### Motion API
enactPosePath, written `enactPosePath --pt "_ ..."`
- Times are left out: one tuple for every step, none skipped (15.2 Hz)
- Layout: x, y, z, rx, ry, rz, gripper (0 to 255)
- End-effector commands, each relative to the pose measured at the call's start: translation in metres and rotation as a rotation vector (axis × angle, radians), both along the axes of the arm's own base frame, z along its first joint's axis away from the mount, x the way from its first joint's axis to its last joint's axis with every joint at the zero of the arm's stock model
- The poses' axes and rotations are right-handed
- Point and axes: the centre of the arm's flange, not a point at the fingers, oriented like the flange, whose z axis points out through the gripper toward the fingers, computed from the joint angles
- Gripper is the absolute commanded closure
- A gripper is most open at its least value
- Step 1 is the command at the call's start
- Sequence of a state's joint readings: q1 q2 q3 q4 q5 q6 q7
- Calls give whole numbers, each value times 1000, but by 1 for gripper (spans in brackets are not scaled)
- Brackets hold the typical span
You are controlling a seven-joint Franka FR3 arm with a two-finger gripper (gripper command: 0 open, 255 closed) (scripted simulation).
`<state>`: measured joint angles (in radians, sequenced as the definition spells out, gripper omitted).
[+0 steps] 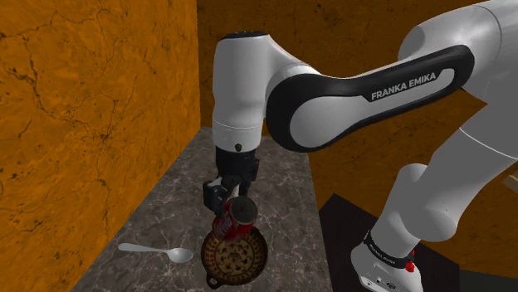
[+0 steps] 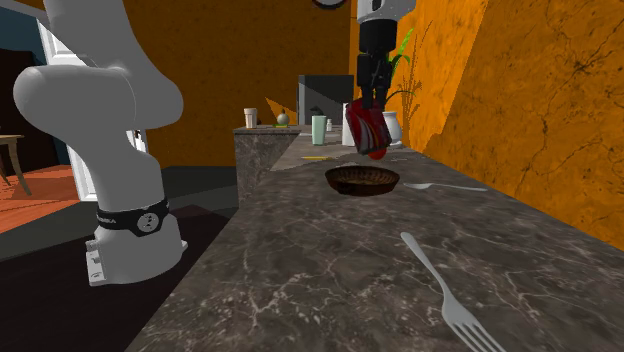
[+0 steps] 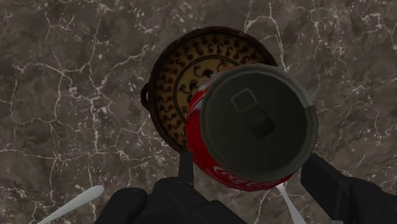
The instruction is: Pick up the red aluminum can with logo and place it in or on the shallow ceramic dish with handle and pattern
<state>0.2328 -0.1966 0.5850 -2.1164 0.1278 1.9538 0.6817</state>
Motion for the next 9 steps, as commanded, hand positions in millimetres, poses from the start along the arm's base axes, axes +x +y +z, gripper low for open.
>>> enactPosePath --pt "-1 0 -11 1 -1 0 255" --pt "-1 0 -16 1 -1 0 255" --pt "-1 0 -21 1 -1 0 255" --pt "-1 0 -26 1 -1 0 255" --pt "-1 0 -32 1 -1 0 255" --pt "-1 0 -37 1 -1 0 255" --pt "-1 0 -42 1 -1 0 255" --pt "-1 0 -48 1 -1 0 255" --pt "-1 0 -53 1 -1 0 255"
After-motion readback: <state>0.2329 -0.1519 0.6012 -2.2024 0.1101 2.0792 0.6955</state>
